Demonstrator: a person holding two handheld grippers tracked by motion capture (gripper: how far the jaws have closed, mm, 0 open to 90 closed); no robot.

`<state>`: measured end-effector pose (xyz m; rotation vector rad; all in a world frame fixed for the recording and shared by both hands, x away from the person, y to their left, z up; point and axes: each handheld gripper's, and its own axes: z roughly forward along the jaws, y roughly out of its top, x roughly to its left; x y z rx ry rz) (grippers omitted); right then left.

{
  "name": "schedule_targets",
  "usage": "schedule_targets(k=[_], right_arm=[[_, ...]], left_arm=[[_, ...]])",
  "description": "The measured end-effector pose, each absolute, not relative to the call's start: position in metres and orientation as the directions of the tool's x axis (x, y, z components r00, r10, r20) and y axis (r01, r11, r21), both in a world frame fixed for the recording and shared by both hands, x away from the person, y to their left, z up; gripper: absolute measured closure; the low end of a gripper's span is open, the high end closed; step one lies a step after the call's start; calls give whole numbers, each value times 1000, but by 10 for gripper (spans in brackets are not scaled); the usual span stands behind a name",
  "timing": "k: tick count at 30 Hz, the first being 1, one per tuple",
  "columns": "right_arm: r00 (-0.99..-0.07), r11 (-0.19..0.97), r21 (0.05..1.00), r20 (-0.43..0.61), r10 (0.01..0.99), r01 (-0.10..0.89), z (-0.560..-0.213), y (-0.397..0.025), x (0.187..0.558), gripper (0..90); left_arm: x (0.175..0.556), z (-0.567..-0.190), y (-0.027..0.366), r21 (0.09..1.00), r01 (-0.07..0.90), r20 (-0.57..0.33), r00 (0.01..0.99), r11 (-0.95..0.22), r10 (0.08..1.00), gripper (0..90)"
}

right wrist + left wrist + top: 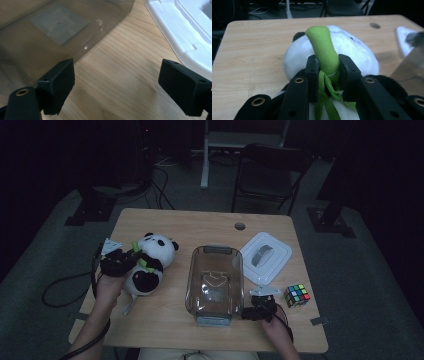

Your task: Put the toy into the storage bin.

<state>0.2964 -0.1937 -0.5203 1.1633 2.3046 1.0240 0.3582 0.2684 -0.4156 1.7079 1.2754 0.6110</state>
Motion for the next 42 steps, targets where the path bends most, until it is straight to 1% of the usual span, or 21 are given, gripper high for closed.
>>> schedule_targets(k=[8, 12, 17, 19, 22, 25, 26, 32, 34, 42], right_arm=[[-623, 413, 744, 5, 782, 525, -520, -175, 296, 131], [-626, 395, 753, 28, 779, 525, -520, -163, 298, 131], [-641, 398, 755, 39, 767, 521, -518, -133, 305, 128], [-659, 389, 769, 56, 750, 507, -514, -119, 307, 123], [-670, 390, 788, 39, 742, 477, -509, -109, 308, 123], [-661, 375, 795, 42, 750, 477, -507, -114, 306, 123], [-653, 371, 795, 42, 756, 481, -507, -117, 306, 123], [-612, 324, 794, 75, 787, 514, -512, -134, 308, 123], [-606, 326, 795, 66, 792, 512, -512, -136, 309, 123], [-607, 325, 794, 68, 792, 513, -512, -137, 308, 123]], left_arm=[[353, -396, 273, 883, 467, -120, 330, -51, 936, 730], [350, -385, 275, 892, 449, -114, 325, -47, 939, 730], [347, -369, 276, 907, 420, -117, 316, -28, 941, 730], [346, -361, 275, 912, 410, -112, 320, -31, 941, 730], [345, -350, 273, 918, 395, -117, 327, -24, 938, 731], [344, -337, 269, 926, 375, -109, 341, -29, 934, 731], [343, -332, 266, 928, 369, -94, 351, -45, 932, 732], [340, -312, 250, 937, 346, -107, 405, -43, 908, 731], [341, -307, 239, 940, 339, -110, 425, -45, 899, 731], [341, -304, 197, 940, 337, -131, 515, -59, 847, 730]])
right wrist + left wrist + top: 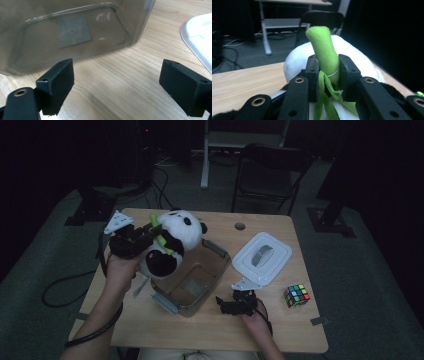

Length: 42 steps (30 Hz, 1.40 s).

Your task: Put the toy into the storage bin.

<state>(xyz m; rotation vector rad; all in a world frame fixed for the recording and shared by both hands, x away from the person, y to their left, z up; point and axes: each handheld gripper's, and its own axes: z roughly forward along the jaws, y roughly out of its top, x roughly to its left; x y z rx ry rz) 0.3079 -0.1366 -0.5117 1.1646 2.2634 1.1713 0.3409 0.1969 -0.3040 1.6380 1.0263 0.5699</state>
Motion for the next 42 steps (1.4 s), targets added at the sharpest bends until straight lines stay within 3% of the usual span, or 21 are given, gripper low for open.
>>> schedule_targets(k=[22, 42], right_arm=[[-610, 325, 782, 87, 788, 531, -517, -141, 310, 125], [-616, 316, 775, 118, 779, 548, -519, -142, 311, 126]], left_arm=[[339, -342, 135, 905, 394, -137, 624, -159, 770, 729], [331, -363, 138, 866, 427, -92, 648, -261, 756, 723]])
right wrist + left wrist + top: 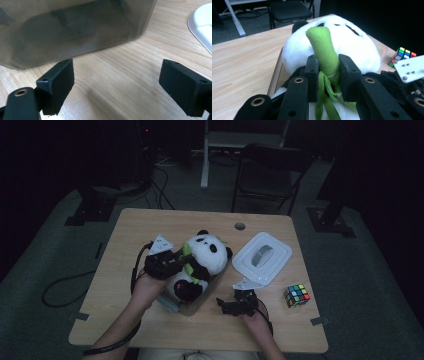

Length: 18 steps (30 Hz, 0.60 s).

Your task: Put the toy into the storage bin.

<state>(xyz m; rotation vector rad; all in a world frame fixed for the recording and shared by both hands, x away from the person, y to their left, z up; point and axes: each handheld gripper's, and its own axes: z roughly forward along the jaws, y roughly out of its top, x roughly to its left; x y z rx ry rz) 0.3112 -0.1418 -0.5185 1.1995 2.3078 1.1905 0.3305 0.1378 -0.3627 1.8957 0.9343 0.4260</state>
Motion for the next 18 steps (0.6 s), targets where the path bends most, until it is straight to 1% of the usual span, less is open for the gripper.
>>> schedule_targets(k=[2, 17, 18], right_arm=[[-617, 316, 774, 119, 778, 548, -519, -142, 311, 126], [-618, 314, 774, 125, 776, 550, -520, -142, 312, 126], [-619, 315, 774, 124, 776, 550, -520, -141, 312, 126]], left_arm=[[331, -365, 138, 857, 429, -81, 659, -286, 748, 722], [337, -380, 141, 827, 466, -103, 676, -314, 730, 704], [337, -381, 140, 820, 463, -93, 686, -336, 721, 703]])
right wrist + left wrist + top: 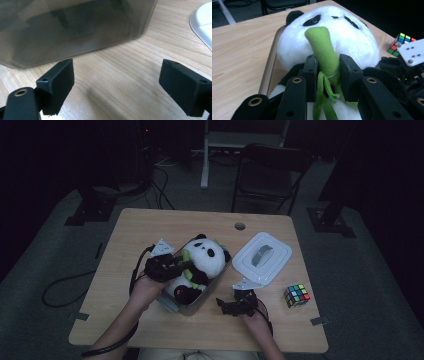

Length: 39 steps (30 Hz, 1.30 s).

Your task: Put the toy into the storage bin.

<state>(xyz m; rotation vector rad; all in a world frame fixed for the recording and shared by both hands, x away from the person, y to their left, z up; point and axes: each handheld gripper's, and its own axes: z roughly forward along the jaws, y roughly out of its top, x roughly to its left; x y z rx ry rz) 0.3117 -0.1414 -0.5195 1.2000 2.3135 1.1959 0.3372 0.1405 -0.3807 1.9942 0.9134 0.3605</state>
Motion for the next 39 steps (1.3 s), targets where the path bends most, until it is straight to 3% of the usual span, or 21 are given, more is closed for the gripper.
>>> schedule_targets(k=[19, 25, 39], right_arm=[[-626, 317, 772, 130, 769, 551, -520, -141, 311, 126], [-625, 317, 774, 127, 770, 548, -519, -142, 311, 126], [-619, 309, 780, 125, 775, 545, -513, -146, 312, 126]], left_arm=[[345, -400, 124, 738, 509, -52, 698, -444, 714, 667], [343, -394, 126, 759, 504, -101, 716, -412, 691, 383], [344, -377, 151, 824, 451, -117, 727, -342, 677, 190]])
